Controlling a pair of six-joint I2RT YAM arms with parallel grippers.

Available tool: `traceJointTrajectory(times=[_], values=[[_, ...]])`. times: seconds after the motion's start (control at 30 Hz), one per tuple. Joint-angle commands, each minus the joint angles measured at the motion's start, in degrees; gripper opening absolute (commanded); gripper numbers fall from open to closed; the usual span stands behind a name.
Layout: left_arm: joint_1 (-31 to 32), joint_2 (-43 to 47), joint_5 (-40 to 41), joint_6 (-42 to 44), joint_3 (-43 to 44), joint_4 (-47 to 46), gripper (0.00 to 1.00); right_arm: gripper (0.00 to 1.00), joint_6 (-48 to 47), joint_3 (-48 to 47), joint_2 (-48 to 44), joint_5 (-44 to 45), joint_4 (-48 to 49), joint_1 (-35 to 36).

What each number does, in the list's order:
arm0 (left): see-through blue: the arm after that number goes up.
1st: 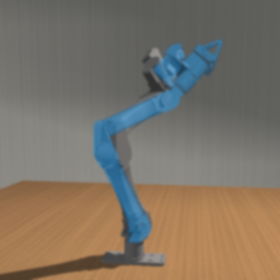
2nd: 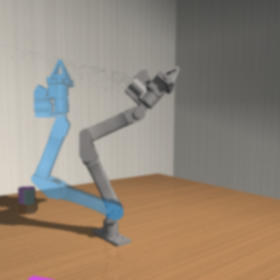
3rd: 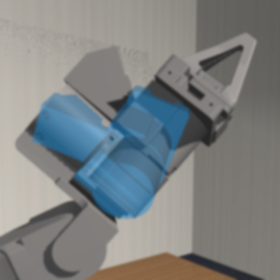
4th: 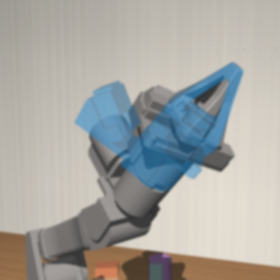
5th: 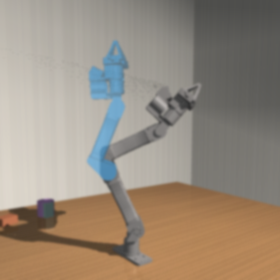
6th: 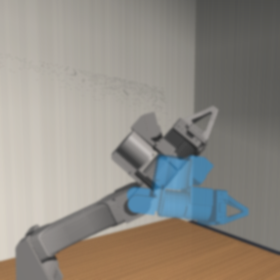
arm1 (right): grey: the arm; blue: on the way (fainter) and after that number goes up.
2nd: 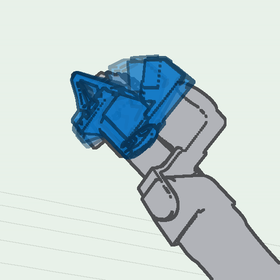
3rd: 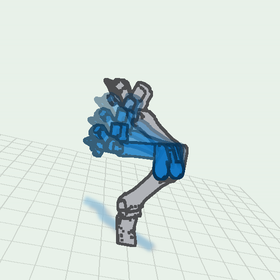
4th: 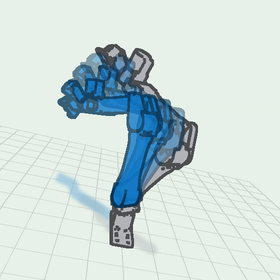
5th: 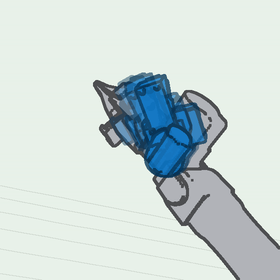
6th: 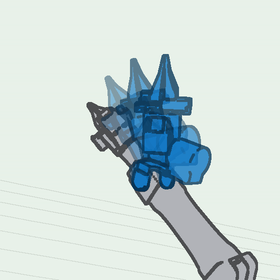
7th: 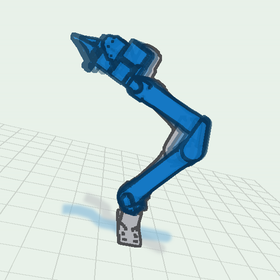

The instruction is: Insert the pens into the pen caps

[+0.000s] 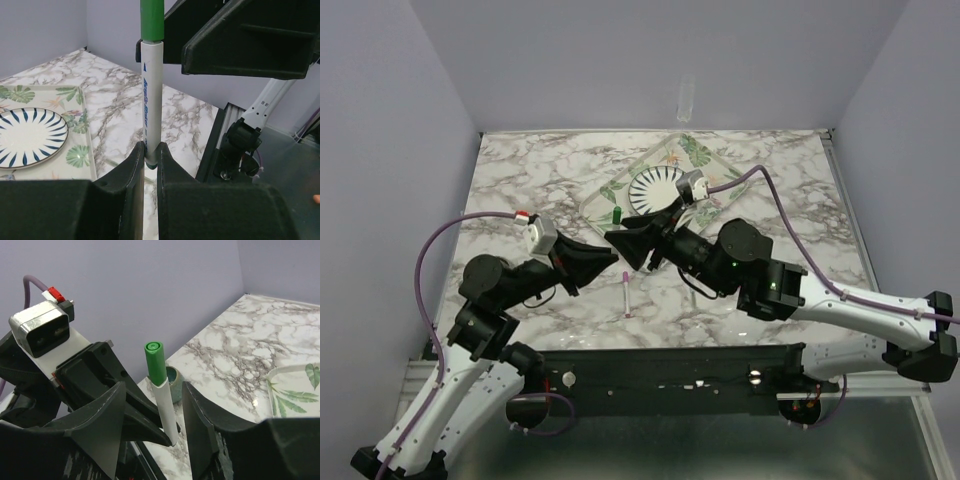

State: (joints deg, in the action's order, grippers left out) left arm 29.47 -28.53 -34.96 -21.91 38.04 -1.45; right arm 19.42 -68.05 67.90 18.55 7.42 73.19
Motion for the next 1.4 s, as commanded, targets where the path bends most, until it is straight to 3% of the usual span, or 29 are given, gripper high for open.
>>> traceJointTrajectory(times=[0.0,0.17,0.53,0.63,0.8,0.97,1.0,1.1,1.37], values=[[0.06,1.29,-1.95,-0.5,1.77,-2.15,0.0,0.55,-0.7,-3.05,1.97,-0.18,-1.35,0.46],[0.06,1.9,-2.04,-0.5,1.95,-1.98,0.0,0.45,0.26,-2.79,2.24,-0.88,-0.92,0.46],[0.06,1.47,-2.39,-1.2,2.3,-3.29,0.0,0.36,0.53,-1.39,1.98,-3.95,0.75,0.46],[0.06,1.11,-2.74,-1.64,2.39,-3.82,0.0,0.29,0.44,-0.94,1.62,-4.05,1.28,0.46],[0.06,0.59,-3.1,-2.61,2.56,-4.61,0.0,0.01,0.18,0.81,0.39,-4.83,3.3,0.46],[0.06,-1.34,-3.71,-3.75,3.62,-4.87,0.01,0.01,0.44,2.57,-0.92,-6.24,5.93,0.46],[0.06,-1.87,-3.89,-4.1,3.71,-4.96,0.11,0.01,0.44,2.92,-1.27,-6.76,6.2,0.46],[0.06,-3.54,-4.68,-5.33,4.23,-6.45,0.27,0.01,0.18,3.89,-1.63,-8.17,7.43,0.46],[0.06,-7.58,-7.13,-6.74,7.31,-9.53,0.44,0.01,0.18,6.26,-3.38,-10.2,9.37,0.46]])
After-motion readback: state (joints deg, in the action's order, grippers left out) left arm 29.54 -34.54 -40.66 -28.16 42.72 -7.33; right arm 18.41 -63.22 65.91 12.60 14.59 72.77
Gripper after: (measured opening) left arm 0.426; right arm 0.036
